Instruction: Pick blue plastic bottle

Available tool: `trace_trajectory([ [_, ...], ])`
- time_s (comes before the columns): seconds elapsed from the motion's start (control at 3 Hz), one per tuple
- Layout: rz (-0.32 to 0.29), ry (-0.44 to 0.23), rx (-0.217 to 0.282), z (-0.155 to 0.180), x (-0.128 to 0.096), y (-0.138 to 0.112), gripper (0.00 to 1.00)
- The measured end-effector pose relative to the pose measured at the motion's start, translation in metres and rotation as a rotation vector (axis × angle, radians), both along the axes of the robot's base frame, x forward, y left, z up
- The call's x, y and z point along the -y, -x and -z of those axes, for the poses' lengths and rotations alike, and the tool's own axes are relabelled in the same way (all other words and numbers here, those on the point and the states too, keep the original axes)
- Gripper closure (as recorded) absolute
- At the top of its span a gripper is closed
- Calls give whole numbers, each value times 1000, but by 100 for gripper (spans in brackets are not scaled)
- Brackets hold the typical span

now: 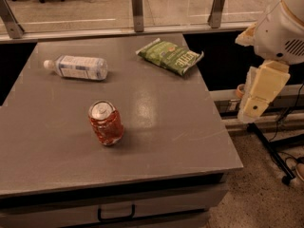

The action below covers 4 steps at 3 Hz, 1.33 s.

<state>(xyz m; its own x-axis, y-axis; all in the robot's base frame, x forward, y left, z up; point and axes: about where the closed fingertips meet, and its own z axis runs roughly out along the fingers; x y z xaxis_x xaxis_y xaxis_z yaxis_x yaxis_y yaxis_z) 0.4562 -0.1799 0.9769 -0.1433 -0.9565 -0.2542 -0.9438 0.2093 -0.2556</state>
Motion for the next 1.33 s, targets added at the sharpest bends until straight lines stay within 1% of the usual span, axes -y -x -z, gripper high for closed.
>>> trace_trajectory([
  [0.33,-78,-96,16,-1,-53,-31,0],
  [0.67,-116,-182,14,6,-98,-66,0],
  [1.0,-102,-299,45,11,-134,-102,0],
  [1.33,-95,-312,74,7,-136,-109,0],
])
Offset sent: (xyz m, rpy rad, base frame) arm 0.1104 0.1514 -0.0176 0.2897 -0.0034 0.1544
